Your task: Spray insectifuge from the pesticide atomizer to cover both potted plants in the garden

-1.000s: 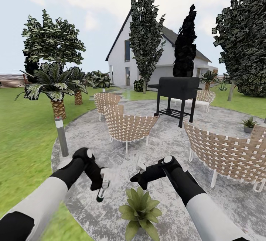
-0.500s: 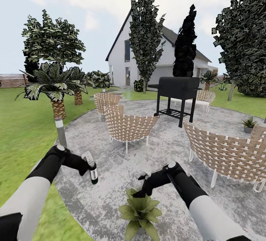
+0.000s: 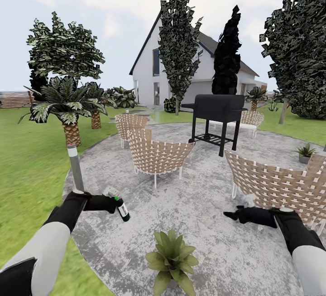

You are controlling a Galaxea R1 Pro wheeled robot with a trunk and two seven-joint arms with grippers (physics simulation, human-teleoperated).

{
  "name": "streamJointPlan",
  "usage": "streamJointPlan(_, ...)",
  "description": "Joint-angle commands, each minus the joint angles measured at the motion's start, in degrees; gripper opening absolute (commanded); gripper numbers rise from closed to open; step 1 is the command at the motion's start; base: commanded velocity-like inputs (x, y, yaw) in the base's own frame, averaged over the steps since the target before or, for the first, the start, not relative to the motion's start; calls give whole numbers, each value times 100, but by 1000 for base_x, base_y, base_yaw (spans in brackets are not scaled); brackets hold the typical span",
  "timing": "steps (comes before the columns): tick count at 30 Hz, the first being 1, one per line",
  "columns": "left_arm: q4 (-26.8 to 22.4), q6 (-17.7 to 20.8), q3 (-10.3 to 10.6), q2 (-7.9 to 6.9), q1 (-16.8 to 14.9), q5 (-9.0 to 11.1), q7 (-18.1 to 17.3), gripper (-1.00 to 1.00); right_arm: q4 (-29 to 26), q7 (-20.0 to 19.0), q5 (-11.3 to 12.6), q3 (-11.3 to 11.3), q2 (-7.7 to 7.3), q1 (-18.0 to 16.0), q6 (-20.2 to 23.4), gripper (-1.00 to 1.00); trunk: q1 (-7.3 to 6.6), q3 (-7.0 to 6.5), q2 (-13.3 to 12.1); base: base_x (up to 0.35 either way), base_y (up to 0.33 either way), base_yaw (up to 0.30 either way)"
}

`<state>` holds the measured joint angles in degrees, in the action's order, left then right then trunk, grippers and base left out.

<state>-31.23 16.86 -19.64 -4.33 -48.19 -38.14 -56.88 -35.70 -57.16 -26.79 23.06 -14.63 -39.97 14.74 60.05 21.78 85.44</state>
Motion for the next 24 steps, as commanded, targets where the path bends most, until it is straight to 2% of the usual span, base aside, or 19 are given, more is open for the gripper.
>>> streamJointPlan(1,46,54,-43,39,-6,68,79,-100,-8,180,-24,157,0,-4,32,100,0,7,4,0,0,0)
streamJointPlan(4,277,54,-54,134,-6,192,351,-100,-6,999,-26,347,7,33,10,100,0,7,4,0,0,0)
streamJointPlan(5,379,54,-56,194,-6,214,525,-100,6,1524,-27,382,13,44,6,100,0,7,4,0,0,0)
streamJointPlan(6,402,54,-56,215,-6,218,595,-100,21,1706,-27,390,14,47,6,100,0,7,4,0,0,0)
streamJointPlan(8,465,54,-57,343,-6,231,957,-100,252,2530,-28,407,80,56,3,100,0,7,4,0,0,0)
streamJointPlan(10,490,57,-57,409,-6,234,1129,-100,537,2870,-25,413,144,58,3,100,0,7,4,0,0,0)
streamJointPlan(17,942,63,-57,456,-6,236,1233,-100,1243,3053,21,452,172,60,2,100,0,7,4,0,0,0)
streamJointPlan(22,1252,74,-52,459,-6,241,1232,-100,1368,3058,39,471,179,60,8,100,0,7,4,0,0,0)
streamJointPlan(24,1295,234,-56,459,-6,243,1226,-100,1381,3056,118,474,175,60,11,100,0,7,4,0,0,0)
